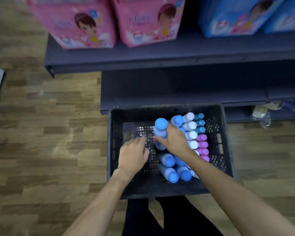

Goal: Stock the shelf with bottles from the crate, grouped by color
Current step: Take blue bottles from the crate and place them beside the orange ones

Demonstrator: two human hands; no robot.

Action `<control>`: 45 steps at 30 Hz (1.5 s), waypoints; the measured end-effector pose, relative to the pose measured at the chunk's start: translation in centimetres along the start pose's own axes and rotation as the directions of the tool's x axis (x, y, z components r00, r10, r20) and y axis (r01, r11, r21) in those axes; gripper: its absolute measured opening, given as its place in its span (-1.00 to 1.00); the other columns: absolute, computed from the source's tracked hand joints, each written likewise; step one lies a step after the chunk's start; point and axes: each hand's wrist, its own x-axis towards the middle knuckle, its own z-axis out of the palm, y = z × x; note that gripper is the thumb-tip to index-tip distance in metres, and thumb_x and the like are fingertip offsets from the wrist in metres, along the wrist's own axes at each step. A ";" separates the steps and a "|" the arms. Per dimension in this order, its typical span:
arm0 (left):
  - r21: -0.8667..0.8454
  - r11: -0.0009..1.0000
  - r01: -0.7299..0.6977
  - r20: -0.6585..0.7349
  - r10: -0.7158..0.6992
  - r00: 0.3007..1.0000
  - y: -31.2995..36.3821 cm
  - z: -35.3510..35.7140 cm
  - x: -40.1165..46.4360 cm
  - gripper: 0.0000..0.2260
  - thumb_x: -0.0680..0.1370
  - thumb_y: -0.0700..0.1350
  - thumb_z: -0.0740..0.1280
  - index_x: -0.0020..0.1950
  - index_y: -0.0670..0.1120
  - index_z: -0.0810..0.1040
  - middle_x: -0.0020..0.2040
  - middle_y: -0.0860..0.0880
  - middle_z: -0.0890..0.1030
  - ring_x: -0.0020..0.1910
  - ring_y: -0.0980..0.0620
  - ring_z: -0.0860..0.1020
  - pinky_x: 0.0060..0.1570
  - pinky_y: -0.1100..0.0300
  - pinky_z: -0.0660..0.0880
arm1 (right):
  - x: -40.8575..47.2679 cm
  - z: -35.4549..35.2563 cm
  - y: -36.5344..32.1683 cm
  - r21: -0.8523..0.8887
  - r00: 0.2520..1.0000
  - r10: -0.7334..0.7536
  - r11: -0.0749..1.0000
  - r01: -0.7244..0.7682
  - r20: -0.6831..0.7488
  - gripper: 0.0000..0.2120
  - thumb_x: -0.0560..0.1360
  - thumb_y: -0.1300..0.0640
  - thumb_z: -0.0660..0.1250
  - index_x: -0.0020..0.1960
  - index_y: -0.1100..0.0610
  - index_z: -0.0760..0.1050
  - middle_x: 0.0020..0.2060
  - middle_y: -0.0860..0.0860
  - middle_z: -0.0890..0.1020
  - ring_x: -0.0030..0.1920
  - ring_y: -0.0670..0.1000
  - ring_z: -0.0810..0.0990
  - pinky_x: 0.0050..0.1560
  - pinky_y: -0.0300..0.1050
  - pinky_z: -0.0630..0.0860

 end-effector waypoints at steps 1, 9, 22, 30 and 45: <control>0.002 1.000 -0.017 -0.026 0.017 1.000 0.5 -1.1 0.5 -0.86 0.43 -0.07 0.32 -0.05 -0.07 0.49 -0.26 0.01 0.55 -0.28 -0.05 0.56 -0.32 0.07 0.52 | -0.6 -1.8 -0.7 -0.019 1.000 -0.018 1.000 0.018 -0.015 -0.49 0.45 -0.24 0.38 0.22 0.08 0.41 0.06 -0.02 0.57 0.03 0.07 0.58 -0.04 -0.04 0.46; 0.112 0.981 -0.158 -0.227 0.180 0.957 4.6 -11.1 4.4 -0.81 0.34 -0.10 0.40 -0.13 -0.07 0.44 -0.34 0.01 0.51 -0.37 -0.05 0.53 -0.47 0.13 0.38 | -3.2 -15.2 -6.3 -0.155 0.959 -0.255 0.960 0.235 -0.122 -0.39 0.42 -0.39 0.30 0.18 0.10 0.41 0.06 -0.03 0.58 0.02 0.10 0.58 -0.04 -0.01 0.49; 0.233 0.935 -0.266 -0.528 0.352 0.773 8.4 -28.3 7.3 -0.80 0.40 -0.08 0.35 -0.03 -0.09 0.45 -0.28 0.00 0.55 -0.28 -0.09 0.54 -0.45 0.09 0.43 | -8.7 -32.5 -17.6 -0.159 0.732 -0.598 0.798 0.581 -0.326 -0.53 0.48 -0.21 0.37 0.23 0.06 0.39 -0.01 -0.18 0.47 -0.05 -0.15 0.45 -0.07 -0.24 0.36; 0.410 0.881 -0.236 -0.681 0.467 0.563 10.3 -38.7 6.3 -0.76 0.43 -0.02 0.14 -0.05 -0.10 0.50 -0.30 -0.01 0.55 -0.30 -0.09 0.55 -0.50 0.08 0.45 | -12.5 -39.3 -22.7 -0.263 0.589 -0.721 0.687 0.677 -0.366 -0.61 0.51 -0.17 0.35 0.18 0.03 0.36 -0.04 -0.18 0.52 -0.10 -0.15 0.48 -0.05 -0.17 0.45; 0.499 0.856 -0.137 -0.761 0.508 0.404 13.9 -52.7 5.1 -0.80 0.44 -0.12 0.31 0.05 -0.08 0.52 -0.32 0.03 0.56 -0.29 -0.08 0.54 -0.48 0.15 0.39 | -16.0 -50.7 -32.1 -0.242 0.462 -0.775 0.592 0.768 -0.430 -0.59 0.54 -0.14 0.34 0.25 0.07 0.36 0.03 -0.06 0.61 -0.02 -0.02 0.60 0.06 0.01 0.56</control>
